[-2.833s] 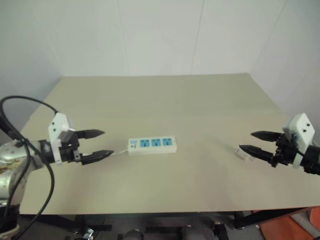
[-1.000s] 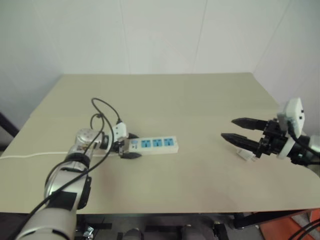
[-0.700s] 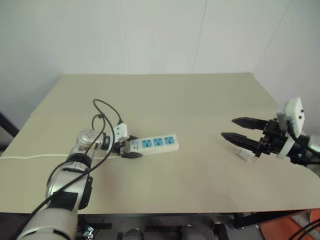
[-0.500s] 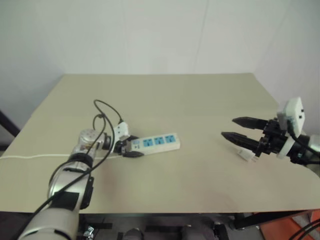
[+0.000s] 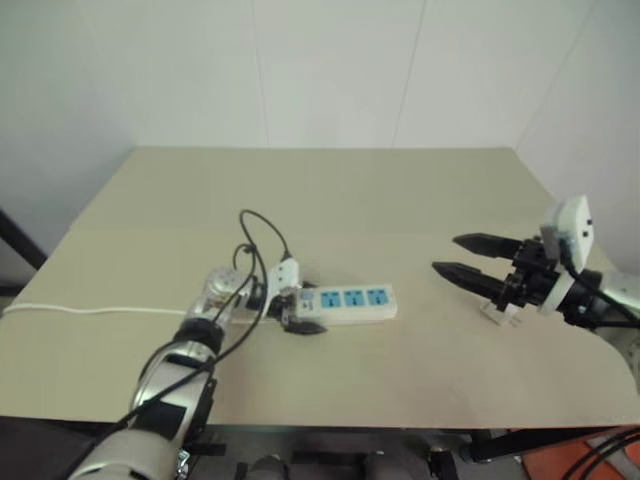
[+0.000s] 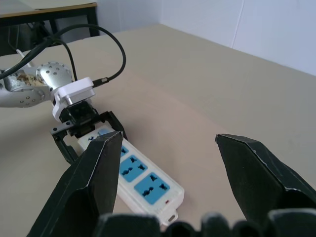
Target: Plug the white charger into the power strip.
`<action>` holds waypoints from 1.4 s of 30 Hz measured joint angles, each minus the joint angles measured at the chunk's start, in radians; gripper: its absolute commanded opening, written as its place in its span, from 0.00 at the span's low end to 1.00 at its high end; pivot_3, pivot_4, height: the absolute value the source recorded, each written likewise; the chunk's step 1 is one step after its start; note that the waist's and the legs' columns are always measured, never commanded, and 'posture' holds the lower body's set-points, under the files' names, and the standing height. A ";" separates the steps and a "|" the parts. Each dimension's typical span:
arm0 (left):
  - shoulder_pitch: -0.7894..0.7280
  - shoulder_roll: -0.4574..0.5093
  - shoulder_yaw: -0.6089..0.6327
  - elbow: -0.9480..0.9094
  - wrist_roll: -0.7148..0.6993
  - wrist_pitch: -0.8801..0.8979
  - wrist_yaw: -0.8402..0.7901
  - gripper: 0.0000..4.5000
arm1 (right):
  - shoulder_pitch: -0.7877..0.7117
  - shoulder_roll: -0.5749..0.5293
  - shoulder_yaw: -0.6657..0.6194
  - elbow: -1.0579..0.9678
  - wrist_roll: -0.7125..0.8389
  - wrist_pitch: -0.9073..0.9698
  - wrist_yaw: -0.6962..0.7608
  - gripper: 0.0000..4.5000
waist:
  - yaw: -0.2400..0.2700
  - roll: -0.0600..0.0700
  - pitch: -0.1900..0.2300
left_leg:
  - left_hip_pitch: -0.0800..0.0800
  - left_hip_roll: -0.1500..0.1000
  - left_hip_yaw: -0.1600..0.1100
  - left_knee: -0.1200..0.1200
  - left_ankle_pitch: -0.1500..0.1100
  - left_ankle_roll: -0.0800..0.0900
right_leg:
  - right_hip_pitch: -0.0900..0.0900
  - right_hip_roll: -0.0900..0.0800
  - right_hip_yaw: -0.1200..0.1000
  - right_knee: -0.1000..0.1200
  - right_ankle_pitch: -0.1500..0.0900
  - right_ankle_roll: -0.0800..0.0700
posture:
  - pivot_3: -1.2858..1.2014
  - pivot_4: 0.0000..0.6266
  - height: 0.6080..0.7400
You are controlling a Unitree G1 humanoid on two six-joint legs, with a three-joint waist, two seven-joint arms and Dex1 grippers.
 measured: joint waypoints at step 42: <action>-0.012 -0.006 0.128 0.235 -0.136 -0.198 -0.140 0.99 | 0.035 -0.023 -0.048 -0.067 0.113 0.040 -0.074 0.82 | -0.003 0.000 0.000 | 0.000 0.000 0.000 0.000 0.000 0.000 | 0.000 0.000 0.000 0.000 0.000 0.001 | 0.52 0.24 1.00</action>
